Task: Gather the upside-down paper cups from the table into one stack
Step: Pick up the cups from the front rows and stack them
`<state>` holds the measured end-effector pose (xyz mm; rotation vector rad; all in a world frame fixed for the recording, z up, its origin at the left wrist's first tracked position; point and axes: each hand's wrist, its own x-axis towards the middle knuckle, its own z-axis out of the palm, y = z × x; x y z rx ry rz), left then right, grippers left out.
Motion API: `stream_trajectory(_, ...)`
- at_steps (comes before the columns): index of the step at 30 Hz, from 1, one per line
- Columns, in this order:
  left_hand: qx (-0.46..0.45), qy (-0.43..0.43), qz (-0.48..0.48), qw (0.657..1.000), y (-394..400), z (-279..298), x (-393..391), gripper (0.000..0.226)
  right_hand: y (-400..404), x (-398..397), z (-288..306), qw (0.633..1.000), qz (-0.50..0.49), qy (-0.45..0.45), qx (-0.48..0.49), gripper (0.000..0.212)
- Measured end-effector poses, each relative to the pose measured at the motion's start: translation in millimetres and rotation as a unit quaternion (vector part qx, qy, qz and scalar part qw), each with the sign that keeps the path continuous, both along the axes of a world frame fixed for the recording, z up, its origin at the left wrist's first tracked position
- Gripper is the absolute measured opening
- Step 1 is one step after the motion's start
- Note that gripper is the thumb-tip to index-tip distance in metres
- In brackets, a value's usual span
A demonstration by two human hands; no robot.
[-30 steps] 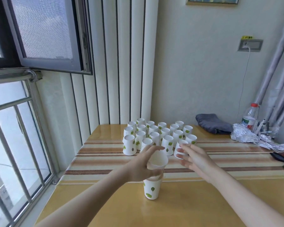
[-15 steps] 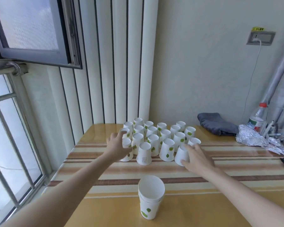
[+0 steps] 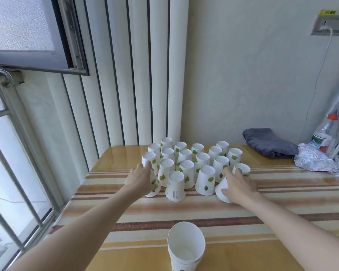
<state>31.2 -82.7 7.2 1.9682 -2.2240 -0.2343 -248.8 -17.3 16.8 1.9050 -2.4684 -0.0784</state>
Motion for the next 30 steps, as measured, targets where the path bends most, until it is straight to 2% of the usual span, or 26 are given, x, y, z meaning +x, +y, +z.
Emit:
stream_trajectory(2,0.005,0.019,0.025,0.999,7.9,4.3,8.4,0.068,8.3,-2.1,1.7,1.0,-0.014,-0.022,-0.009,0.059)
stream_trajectory(4,0.014,0.084,0.06,0.995,21.4,13.4,19.4,0.066,20.9,-4.5,7.1,0.995,-0.032,-0.083,-0.037,0.054)
stream_trajectory(6,0.032,0.227,0.109,0.967,37.8,23.9,31.5,0.064,34.0,-6.4,14.9,0.978,-0.051,-0.19,-0.068,0.049)
stream_trajectory(7,0.05,0.322,0.128,0.937,48.4,29.5,36.1,0.064,42.0,-4.9,21.4,0.957,-0.063,-0.271,-0.081,0.049)
stream_trajectory(8,0.073,0.42,0.131,0.895,59.7,35.0,38.8,0.065,49.6,-1.7,28.7,0.92,-0.079,-0.373,-0.091,0.05)
stream_trajectory(10,0.127,0.57,0.103,0.805,85.7,46.8,35.6,0.066,67.1,11.6,45.2,0.803,-0.091,-0.583,-0.091,0.055)
stream_trajectory(11,0.151,0.619,0.082,0.766,98.0,52.4,31.2,0.065,75.2,19.9,53.1,0.747,-0.08,-0.655,-0.087,0.058)
stream_trajectory(12,0.171,0.654,0.06,0.734,108.5,57.1,25.6,0.065,82.0,28.7,59.6,0.706,-0.064,-0.7,-0.085,0.059)
stream_trajectory(14,0.195,0.688,0.014,0.699,125.5,66.1,13.8,0.064,94.8,47.1,71.5,0.659,-0.025,-0.747,-0.088,0.058)
stream_trajectory(16,0.211,0.694,-0.034,0.688,138.4,73.4,7.1,0.063,105.9,62.0,80.8,0.63,-0.003,-0.769,-0.105,0.055)
stream_trajectory(17,0.213,0.691,-0.053,0.688,142.7,75.4,6.7,0.065,111.6,66.9,84.4,0.623,0.002,-0.774,-0.111,0.054)
stream_trajectory(19,0.214,0.674,-0.091,0.701,149.2,78.8,9.4,0.074,123.8,70.9,89.8,0.638,0.018,-0.762,-0.108,0.061)
stream_trajectory(21,0.21,0.64,-0.128,0.727,154.7,82.9,14.4,0.081,136.7,71.2,91.8,0.673,0.053,-0.733,-0.081,0.062)
stream_trajectory(25,0.177,0.571,-0.153,0.787,165.3,89.0,16.4,0.075,154.2,73.2,86.0,0.74,0.087,-0.663,-0.072,0.059)
stream_trajectory(28,0.108,0.521,-0.14,0.835,169.1,80.8,10.6,0.08,155.4,69.2,76.9,0.772,0.076,-0.624,-0.094,0.06)
stream_trajectory(30,0.07,0.497,-0.126,0.856,171.3,71.0,6.4,0.082,156.5,61.8,72.6,0.788,0.05,-0.6,-0.126,0.07)
